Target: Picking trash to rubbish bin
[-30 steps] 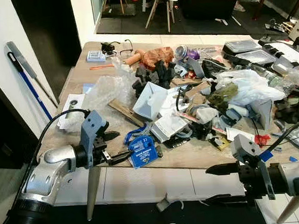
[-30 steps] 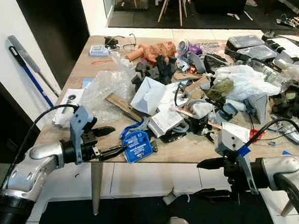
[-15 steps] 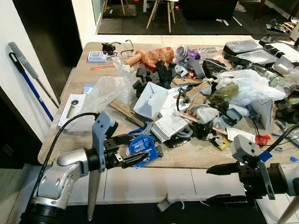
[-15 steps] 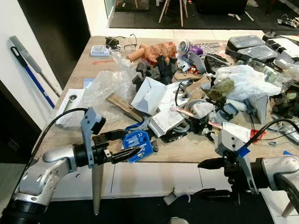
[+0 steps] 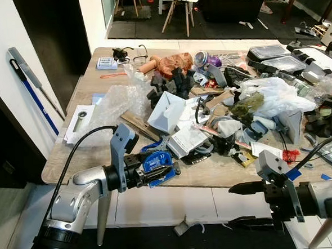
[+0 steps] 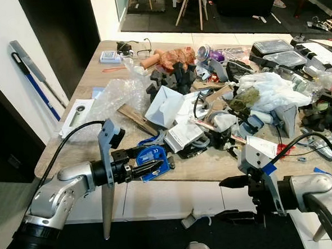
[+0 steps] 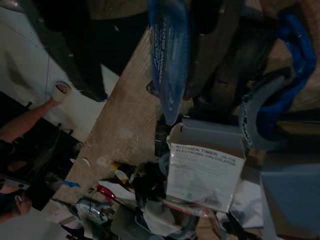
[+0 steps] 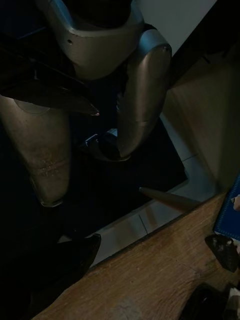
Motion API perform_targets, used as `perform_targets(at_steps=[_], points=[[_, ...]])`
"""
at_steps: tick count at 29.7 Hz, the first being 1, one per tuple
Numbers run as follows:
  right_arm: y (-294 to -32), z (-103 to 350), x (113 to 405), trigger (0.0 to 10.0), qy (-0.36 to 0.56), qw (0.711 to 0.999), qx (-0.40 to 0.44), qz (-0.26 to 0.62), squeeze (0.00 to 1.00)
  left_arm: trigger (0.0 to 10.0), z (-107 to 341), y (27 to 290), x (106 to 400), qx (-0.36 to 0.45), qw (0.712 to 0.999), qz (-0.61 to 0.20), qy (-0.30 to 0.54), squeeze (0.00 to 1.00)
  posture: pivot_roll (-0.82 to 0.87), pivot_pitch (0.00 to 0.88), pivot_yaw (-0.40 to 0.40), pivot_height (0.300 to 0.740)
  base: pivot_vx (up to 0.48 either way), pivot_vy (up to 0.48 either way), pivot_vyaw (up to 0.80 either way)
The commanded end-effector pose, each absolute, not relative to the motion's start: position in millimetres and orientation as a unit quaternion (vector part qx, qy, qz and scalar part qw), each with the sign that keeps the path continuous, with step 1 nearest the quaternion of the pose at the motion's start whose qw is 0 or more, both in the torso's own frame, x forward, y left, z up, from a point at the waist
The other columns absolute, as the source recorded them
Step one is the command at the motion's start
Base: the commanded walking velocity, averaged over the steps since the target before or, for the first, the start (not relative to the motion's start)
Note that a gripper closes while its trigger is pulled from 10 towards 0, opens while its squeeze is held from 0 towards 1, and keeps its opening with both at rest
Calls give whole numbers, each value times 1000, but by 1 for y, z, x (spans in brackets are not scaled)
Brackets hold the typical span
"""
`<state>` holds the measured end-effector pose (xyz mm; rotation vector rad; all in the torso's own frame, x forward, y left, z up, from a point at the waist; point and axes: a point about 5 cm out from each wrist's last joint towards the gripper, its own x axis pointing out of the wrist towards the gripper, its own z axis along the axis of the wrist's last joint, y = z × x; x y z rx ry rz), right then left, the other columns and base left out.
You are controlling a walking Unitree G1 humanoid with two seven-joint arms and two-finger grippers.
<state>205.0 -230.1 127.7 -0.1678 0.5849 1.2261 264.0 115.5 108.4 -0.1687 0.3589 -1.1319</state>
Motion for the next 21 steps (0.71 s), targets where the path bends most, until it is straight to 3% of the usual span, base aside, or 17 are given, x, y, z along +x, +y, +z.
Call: perform_targets(at_steps=[1, 21], points=[[-229, 126, 206, 10000, 272, 774, -80, 566, 0, 0, 107, 113, 262, -82, 822, -535, 175, 0, -37, 0, -18, 740, 0, 0, 0], [-229, 125, 211, 10000, 263, 784, -83, 556, 0, 0, 110, 116, 262, -108, 824, -534, 158, 0, -34, 0, -21, 740, 0, 0, 0]])
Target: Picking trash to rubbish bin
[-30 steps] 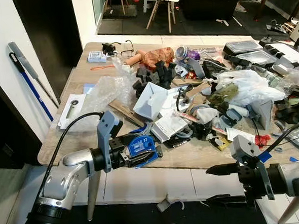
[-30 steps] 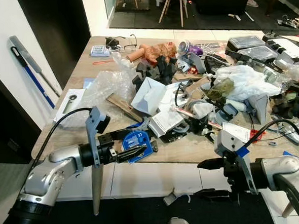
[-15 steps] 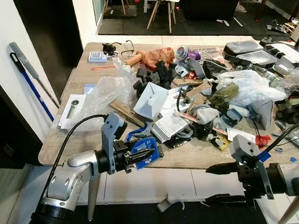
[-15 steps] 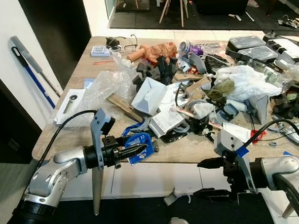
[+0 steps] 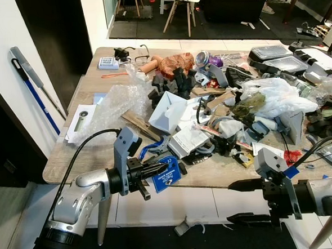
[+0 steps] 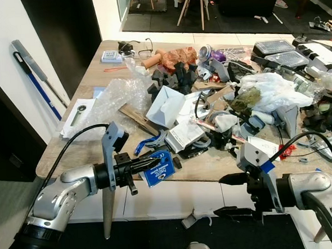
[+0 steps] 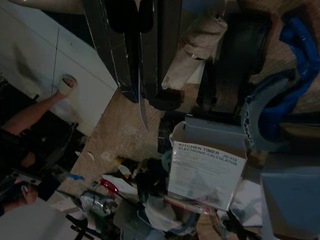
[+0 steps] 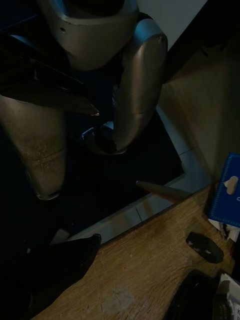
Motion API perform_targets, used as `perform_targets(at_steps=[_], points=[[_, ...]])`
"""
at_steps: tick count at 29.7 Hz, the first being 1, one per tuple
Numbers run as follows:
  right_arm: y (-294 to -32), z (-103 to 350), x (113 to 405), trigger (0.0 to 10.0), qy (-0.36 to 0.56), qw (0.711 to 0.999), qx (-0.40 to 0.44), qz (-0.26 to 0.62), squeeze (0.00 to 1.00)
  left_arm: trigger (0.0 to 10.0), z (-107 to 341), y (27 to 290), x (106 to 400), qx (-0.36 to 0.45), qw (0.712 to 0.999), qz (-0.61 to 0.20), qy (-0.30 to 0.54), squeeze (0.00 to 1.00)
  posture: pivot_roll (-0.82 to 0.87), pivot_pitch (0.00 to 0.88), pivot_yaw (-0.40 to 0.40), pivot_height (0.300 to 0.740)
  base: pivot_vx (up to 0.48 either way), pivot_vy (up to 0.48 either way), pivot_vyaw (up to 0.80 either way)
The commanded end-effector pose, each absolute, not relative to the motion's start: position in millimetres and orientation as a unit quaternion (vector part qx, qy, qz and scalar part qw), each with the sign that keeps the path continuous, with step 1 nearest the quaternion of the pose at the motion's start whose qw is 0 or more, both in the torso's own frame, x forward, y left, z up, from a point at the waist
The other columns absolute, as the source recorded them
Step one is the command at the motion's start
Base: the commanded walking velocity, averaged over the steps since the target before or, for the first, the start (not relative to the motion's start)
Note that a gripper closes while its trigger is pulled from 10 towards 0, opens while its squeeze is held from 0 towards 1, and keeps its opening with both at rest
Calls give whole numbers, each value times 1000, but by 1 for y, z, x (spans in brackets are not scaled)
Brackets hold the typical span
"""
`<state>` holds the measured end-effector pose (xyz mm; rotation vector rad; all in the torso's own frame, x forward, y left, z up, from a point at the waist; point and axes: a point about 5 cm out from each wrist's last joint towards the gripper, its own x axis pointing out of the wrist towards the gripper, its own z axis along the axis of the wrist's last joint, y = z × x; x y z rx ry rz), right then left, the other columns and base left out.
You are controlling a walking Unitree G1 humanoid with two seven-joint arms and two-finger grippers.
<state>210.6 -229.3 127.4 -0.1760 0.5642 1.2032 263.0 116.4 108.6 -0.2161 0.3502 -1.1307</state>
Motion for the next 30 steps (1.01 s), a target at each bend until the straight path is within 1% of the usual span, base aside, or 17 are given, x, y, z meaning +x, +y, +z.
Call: perform_targets(at_steps=[1, 2, 3, 4, 5, 6, 7, 9, 10, 11, 13, 17, 21, 23, 26, 30], points=[[-229, 126, 212, 10000, 259, 786, -83, 555, 0, 0, 112, 117, 263, -113, 825, -533, 152, 0, -34, 0, -21, 740, 0, 0, 0], [-228, 127, 215, 10000, 250, 792, -84, 551, 0, 0, 116, 119, 264, -123, 829, -528, 139, 0, -34, 0, -22, 740, 0, 0, 0], [-227, 129, 221, 10000, 230, 805, -85, 539, 0, 0, 123, 122, 267, -141, 835, -520, 114, 0, -34, 0, -22, 740, 0, 0, 0], [-227, 130, 223, 10000, 222, 811, -86, 534, 0, 0, 126, 124, 268, -148, 836, -517, 105, 0, -34, 0, -22, 740, 0, 0, 0], [-227, 130, 223, 10000, 222, 811, -86, 534, 0, 0, 126, 124, 268, -148, 836, -517, 105, 0, -34, 0, -22, 740, 0, 0, 0], [-225, 133, 230, 10000, 201, 826, -90, 519, 0, 3686, 130, 125, 270, -157, 839, -513, 90, 0, -33, 0, -22, 740, 0, 0, 0], [-223, 136, 241, 10000, 173, 848, -92, 493, 0, 10000, 134, 128, 273, -158, 848, -501, 71, 0, -32, 0, -22, 740, 0, 0, 0], [-216, 143, 256, 10000, 125, 875, -79, 460, 0, 10000, 140, 131, 278, -167, 860, -479, 43, 0, -32, 0, -22, 740, 0, 0, 0], [-216, 143, 256, 10000, 125, 875, -79, 460, 0, 10000, 140, 131, 278, -167, 860, -479, 43, 0, -32, 0, -22, 740, 0, 0, 0], [-213, 146, 260, 10000, 109, 882, -68, 454, 0, 10000, 141, 131, 280, -175, 864, -471, 34, 0, -32, 0, -22, 740, 0, 0, 0], [-205, 150, 266, 10000, 87, 888, -44, 450, 0, 10000, 141, 131, 284, -170, 875, -453, 11, 0, -29, 0, -21, 740, 0, 0, 0], [-197, 148, 264, 10000, 86, 880, -46, 464, 0, 10000, 140, 126, 280, -188, 868, -459, -3, 0, -28, 0, -23, 740, 0, 0, 0], [-193, 148, 264, 10000, 80, 879, -35, 469, 0, 10000, 140, 128, 279, -199, 870, -450, -15, 0, -29, 0, -21, 740, 0, 0, 0], [-189, 146, 262, 10000, 82, 872, -29, 481, 0, 10000, 139, 131, 277, -195, 873, -447, -20, 0, -29, 0, -21, 740, 0, 0, 0], [-183, 140, 257, 10000, 92, 862, -30, 498, 0, 10000, 135, 135, 272, -185, 874, -449, -16, 0, -29, 0, -22, 740, -276, 0, 0], [-183, 138, 256, 10000, 96, 861, -26, 499, 0, 10000, 135, 142, 265, -188, 866, -464, -15, 0, -26, 0, -22, 740, -318, 0, 0]])
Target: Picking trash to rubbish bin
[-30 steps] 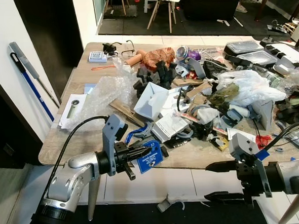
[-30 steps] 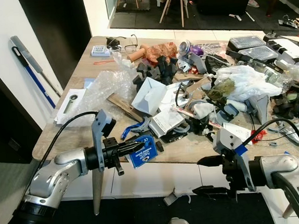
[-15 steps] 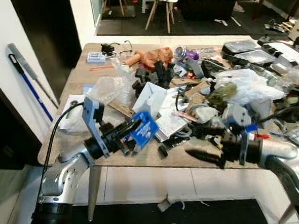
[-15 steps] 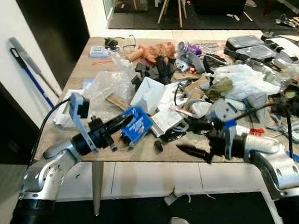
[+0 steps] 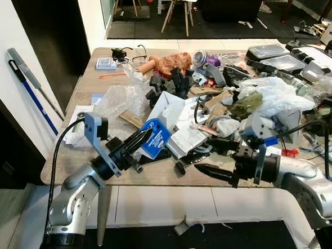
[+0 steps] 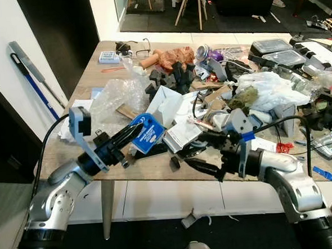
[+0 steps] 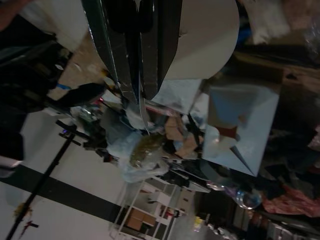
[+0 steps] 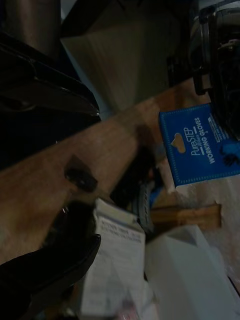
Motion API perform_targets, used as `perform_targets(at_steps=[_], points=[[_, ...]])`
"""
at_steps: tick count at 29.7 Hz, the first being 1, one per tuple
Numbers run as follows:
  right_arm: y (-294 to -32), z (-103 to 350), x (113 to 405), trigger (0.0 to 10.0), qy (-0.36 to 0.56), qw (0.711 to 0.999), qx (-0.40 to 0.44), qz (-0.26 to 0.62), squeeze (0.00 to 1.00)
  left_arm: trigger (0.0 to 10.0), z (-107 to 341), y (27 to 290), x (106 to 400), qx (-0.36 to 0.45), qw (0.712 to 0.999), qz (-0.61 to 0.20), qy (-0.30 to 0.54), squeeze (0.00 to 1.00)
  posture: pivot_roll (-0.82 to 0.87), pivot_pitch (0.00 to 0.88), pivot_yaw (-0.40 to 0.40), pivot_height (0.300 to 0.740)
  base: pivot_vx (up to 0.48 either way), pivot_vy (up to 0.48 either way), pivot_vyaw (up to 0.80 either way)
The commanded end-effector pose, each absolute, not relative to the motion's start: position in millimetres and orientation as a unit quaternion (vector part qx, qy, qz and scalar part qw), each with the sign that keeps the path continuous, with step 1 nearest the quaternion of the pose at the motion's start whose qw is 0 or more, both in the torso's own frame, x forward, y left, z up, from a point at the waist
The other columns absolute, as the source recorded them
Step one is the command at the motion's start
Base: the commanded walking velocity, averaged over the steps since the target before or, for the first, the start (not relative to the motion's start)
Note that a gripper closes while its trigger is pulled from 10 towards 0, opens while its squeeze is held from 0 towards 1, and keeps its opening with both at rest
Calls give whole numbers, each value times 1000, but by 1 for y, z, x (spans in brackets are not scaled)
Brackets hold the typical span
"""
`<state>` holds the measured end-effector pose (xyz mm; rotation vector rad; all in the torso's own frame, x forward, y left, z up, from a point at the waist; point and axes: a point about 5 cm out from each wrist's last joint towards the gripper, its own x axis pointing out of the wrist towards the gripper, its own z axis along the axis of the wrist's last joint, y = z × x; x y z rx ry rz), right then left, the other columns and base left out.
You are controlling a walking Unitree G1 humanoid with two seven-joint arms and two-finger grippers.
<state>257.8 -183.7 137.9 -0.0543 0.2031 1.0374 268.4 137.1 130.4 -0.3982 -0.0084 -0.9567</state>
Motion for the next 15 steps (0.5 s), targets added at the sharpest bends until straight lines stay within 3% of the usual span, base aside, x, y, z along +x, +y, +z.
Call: perform_targets(at_steps=[1, 4, 15], points=[[-183, 138, 256, 10000, 96, 861, -26, 499, 0, 10000, 135, 142, 265, -188, 866, -464, -15, 0, -26, 0, -22, 740, -330, 0, 0], [-183, 138, 256, 10000, 98, 860, -25, 501, 0, 10000, 134, 144, 263, -186, 863, -469, -13, 0, -26, 0, -22, 740, -359, 0, 0], [-182, 134, 235, 10000, 135, 812, -26, 568, 0, 10000, 134, 154, 264, -173, 873, -456, -13, 0, -26, 0, -19, 740, -381, 0, 0]])
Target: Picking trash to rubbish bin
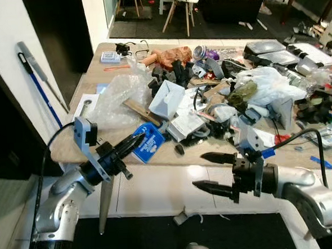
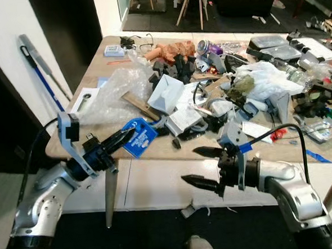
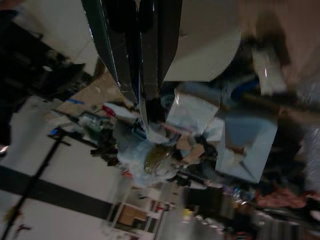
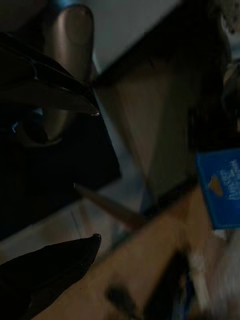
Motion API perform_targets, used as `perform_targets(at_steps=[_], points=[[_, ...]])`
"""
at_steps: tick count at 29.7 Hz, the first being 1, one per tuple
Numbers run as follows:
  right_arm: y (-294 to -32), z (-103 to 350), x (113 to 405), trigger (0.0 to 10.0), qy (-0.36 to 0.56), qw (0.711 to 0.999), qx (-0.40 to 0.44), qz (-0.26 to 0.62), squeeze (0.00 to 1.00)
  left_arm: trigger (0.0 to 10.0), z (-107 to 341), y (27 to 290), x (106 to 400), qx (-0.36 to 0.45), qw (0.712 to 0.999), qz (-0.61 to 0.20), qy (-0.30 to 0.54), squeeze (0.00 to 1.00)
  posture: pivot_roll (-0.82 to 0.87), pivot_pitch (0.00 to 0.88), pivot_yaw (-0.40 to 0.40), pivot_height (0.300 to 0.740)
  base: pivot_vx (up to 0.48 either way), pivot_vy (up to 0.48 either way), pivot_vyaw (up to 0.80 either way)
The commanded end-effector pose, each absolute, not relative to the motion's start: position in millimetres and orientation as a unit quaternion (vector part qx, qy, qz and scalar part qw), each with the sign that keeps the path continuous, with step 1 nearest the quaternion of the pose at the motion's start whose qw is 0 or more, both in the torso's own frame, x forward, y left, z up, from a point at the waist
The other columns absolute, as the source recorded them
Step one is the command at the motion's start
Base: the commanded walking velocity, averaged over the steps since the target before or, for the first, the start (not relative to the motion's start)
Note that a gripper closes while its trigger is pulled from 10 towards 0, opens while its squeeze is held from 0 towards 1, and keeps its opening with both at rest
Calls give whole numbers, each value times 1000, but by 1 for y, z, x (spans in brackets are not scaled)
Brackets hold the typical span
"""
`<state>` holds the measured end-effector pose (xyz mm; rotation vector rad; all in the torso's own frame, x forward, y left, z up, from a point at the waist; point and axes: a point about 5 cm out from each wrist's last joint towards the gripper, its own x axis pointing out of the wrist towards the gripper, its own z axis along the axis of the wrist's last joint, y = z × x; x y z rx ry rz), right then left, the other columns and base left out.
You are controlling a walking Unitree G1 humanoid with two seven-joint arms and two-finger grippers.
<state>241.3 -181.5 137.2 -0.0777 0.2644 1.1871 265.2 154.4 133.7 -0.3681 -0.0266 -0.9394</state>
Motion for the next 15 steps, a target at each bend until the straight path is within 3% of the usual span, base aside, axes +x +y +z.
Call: perform_targets(at_steps=[1, 15], points=[[-179, 136, 233, 10000, 133, 805, -26, 578, 0, 10000, 133, 153, 264, -171, 873, -457, -10, 0, -25, 0, -18, 740, -386, 0, 0], [-173, 135, 233, 10000, 127, 801, -27, 585, 0, 10000, 126, 140, 260, -169, 865, -472, 4, 0, -21, 0, -22, 740, -462, 0, 0]])
